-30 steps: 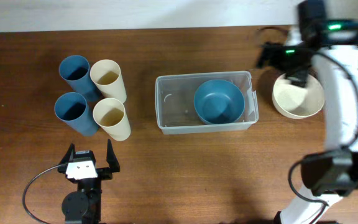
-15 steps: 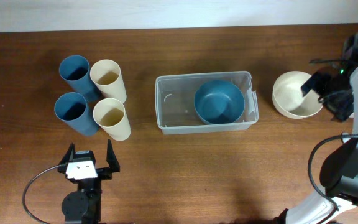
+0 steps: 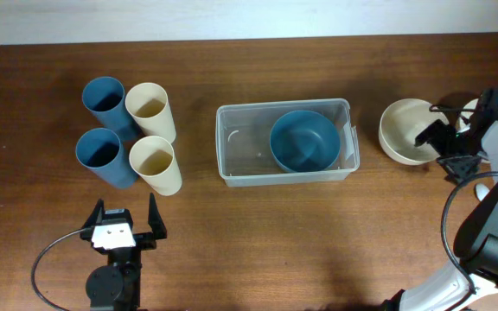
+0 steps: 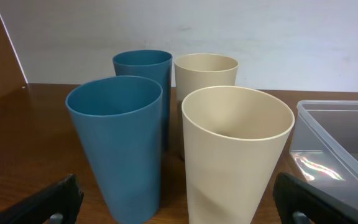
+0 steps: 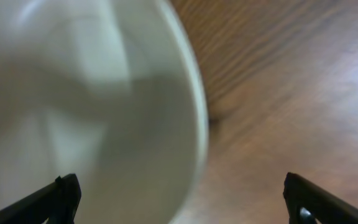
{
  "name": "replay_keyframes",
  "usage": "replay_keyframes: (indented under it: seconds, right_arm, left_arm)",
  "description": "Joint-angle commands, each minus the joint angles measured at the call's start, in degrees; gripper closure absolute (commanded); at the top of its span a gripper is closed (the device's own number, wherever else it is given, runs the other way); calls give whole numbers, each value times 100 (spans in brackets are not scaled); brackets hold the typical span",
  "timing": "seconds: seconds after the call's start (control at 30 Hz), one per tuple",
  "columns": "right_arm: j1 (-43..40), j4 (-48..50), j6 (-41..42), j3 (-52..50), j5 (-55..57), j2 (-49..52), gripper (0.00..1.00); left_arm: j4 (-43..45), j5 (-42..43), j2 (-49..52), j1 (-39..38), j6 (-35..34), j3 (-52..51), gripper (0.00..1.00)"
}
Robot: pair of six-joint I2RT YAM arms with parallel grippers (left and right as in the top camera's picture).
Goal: Pack container
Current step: 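Grasp the rim of the nearer beige bowl with the right gripper, then carry the beige bowl over and stack it onto the blue bowl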
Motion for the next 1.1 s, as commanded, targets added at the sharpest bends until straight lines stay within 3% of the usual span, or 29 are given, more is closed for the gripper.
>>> replay_keyframes:
  seconds: [0.0,0.2,0.3,0.57,0.63,0.87,1.07]
  right_arm:
    - [15,221,-70,-136,-317,31,1]
    - [15,284,-46,-146,-278,243,0]
    - [17,302,-44,-146,-302,476,7]
    - [15,317,72,-140,-345,619,83]
    - [15,317,81,-133,-444,608,96]
    - [15,-114,76,531,-780,439,96]
    - [24,-1128,-107,2234,-782,348,96]
  left_arm:
    - [-7,-42,-28,31,92,-15,0]
    - [-7,-42,-28,31,92,-15,0]
    - [-7,-42,-28,31,92,-15,0]
    - [-7,-42,-28,31,92,-15,0]
    - [-7,-42,-28,31,92,-15,0]
    - [-7,-42,-28,31,92,-15,0]
    - [-7,-42,-28,31,92,-15,0]
